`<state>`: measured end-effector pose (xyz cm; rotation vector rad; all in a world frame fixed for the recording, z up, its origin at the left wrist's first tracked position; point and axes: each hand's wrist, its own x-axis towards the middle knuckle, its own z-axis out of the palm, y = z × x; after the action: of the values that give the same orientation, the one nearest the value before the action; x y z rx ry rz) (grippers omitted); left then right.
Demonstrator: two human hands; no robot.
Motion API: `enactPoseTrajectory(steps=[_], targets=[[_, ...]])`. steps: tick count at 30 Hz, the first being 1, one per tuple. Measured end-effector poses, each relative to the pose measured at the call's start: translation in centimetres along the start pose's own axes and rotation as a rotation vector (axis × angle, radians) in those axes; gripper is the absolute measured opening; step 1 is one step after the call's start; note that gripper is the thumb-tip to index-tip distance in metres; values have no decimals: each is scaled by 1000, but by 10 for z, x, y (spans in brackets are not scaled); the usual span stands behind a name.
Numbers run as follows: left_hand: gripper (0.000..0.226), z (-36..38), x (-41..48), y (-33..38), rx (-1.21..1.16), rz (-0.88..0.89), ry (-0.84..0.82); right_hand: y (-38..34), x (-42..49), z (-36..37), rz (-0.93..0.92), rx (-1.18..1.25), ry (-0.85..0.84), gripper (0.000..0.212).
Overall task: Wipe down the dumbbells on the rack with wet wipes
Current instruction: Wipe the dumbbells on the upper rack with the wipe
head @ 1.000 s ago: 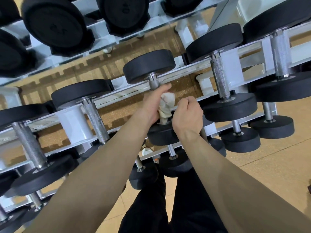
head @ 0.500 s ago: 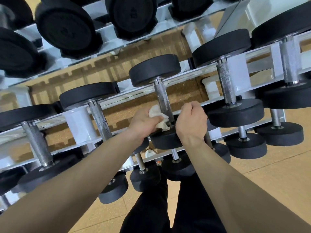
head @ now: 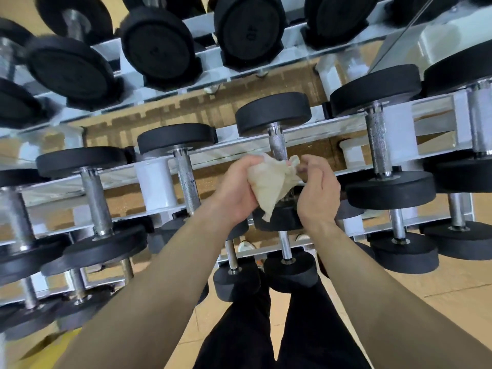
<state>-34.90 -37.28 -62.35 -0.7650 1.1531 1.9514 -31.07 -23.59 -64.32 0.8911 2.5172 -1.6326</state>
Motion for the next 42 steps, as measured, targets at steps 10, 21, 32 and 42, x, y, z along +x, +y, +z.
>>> enactPoseTrajectory(steps=[10, 21, 32, 42], targets=[[45, -4, 8, -9, 33, 76, 36, -20, 38, -31, 58, 174, -435, 19], [91, 13, 2, -10, 419, 114, 228, -30, 53, -22, 388, 526, -455, 21], [17, -5, 24, -25, 385, 344, 588, -15, 63, -16, 445, 222, -306, 20], [33, 4, 65, -25, 974, 151, 523, 13, 85, 2, -164, -583, -533, 36]])
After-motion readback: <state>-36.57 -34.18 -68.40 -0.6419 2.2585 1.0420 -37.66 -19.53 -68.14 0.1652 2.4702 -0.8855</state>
